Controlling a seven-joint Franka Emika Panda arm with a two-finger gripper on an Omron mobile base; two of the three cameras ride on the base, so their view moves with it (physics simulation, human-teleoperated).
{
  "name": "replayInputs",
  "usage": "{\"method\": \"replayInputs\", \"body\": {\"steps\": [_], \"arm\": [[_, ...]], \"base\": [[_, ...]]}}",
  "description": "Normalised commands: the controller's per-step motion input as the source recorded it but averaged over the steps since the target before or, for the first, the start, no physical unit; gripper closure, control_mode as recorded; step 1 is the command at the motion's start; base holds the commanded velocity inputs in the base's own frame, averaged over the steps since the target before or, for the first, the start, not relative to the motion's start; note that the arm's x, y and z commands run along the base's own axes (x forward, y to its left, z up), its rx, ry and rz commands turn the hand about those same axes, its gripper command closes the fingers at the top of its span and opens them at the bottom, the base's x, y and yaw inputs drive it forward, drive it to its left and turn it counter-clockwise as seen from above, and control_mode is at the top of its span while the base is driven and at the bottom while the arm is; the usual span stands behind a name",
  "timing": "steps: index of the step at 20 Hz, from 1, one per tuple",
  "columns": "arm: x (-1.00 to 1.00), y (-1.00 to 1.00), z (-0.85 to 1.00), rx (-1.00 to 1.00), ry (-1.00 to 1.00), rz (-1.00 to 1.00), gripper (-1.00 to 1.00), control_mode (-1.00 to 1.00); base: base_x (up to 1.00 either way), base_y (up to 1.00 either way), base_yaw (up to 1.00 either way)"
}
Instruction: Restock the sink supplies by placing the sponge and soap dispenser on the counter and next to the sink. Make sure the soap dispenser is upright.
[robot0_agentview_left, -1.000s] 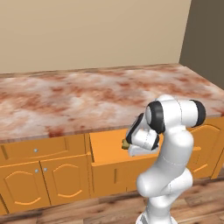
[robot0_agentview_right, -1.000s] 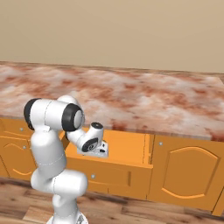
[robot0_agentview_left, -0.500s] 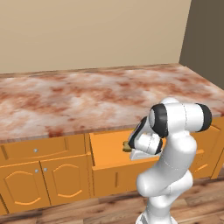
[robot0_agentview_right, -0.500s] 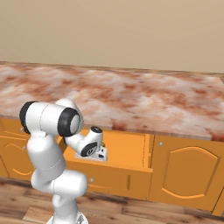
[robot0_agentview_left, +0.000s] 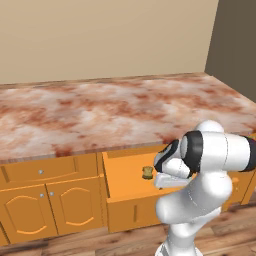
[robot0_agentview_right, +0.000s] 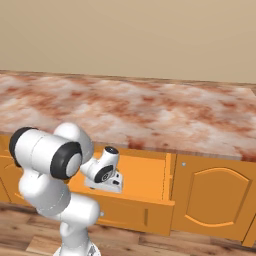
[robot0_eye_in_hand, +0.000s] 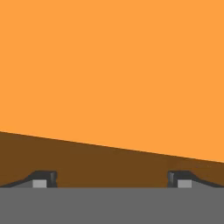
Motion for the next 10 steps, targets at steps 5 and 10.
{"method": "replayInputs", "body": {"steps": [5,10], "arm": [[-0.66,0.00,0.00,0.00,0.00,0.00,-1.00,-1.00],[-0.03,0.00,0.00,0.00,0.01,0.00,-1.00,-1.00]], "base": [[0.00,0.00,0.00],[0.00,0.00,0.00]]}}
